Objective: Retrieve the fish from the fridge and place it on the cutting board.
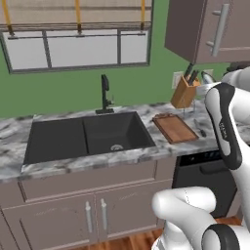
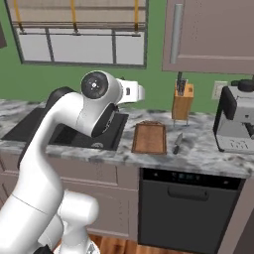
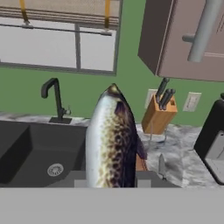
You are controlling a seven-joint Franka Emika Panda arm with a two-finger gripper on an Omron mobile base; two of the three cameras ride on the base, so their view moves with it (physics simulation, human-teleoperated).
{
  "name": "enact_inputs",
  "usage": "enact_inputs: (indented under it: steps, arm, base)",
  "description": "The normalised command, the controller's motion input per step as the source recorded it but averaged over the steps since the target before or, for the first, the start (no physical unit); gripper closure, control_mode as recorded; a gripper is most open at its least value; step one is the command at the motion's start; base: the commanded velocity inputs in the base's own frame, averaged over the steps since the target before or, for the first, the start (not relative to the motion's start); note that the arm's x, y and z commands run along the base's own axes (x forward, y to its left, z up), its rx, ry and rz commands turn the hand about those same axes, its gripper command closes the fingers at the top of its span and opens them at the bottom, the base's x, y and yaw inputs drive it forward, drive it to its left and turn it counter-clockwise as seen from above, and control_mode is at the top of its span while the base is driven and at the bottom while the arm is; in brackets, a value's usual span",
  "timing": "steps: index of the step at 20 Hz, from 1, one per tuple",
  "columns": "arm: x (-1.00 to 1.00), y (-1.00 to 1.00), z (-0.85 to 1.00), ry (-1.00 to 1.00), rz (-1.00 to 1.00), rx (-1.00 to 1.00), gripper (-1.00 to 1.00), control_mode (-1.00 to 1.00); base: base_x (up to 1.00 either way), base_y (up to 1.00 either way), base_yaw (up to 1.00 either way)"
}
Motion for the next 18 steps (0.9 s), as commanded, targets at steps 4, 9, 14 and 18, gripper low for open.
enact_inputs:
  steps: [4,9,14,18]
  arm:
    - [0.00,0.00,0.00,0.00,0.00,0.00,1.00,1.00]
    - [0.00,0.00,0.00,0.00,0.00,0.00,1.00,1.00]
    - [0.00,0.00,0.00,0.00,0.00,0.00,1.00,1.00]
    - [0.00,0.00,0.00,0.00,0.00,0.00,1.00,1.00]
  base:
    - [0.23,0.02,-0.07]
    - [0.31,0.07,-0.12]
    - [0.46,0.20,-0.17]
    - [0.62,0.26,-0.19]
